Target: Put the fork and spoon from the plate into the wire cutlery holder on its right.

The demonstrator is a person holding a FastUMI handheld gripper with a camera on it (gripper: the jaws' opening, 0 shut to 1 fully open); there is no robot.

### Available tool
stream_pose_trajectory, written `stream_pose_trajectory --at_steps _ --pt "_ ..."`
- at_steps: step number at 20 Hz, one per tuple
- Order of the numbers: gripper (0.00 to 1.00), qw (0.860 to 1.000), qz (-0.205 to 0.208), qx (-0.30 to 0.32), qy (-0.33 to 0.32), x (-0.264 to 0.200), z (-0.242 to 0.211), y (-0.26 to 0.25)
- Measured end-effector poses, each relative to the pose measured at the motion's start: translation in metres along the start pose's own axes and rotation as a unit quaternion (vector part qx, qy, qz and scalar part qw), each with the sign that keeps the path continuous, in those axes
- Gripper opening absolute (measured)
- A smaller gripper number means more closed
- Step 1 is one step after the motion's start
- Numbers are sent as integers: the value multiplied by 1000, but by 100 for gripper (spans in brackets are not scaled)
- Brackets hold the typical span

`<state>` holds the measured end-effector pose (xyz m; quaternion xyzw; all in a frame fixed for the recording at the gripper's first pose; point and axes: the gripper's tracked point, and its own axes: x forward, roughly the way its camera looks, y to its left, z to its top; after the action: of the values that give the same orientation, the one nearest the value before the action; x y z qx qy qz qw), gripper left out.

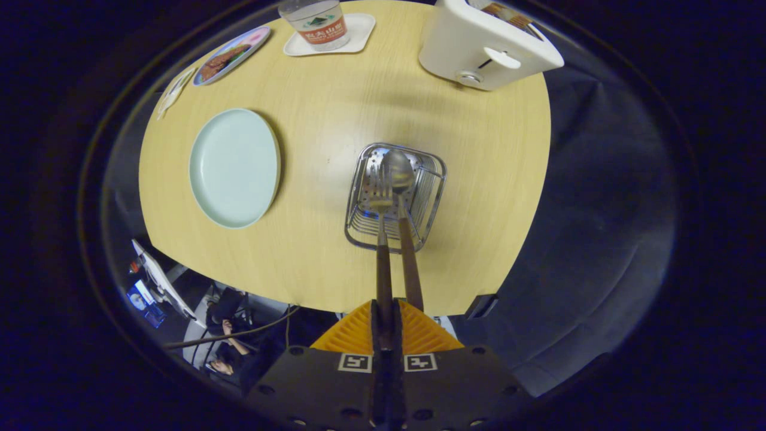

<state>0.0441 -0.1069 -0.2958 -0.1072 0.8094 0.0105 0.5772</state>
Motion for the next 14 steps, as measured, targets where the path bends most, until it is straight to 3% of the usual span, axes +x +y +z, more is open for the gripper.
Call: stream_pose_trajectory --at_steps 5,7,14 --pt "14 998 16 26 -54 -14 15 4" --pt "23 996 28 31 -83 -21 20 10" --pt "43 977 52 103 -180 -29 26 37"
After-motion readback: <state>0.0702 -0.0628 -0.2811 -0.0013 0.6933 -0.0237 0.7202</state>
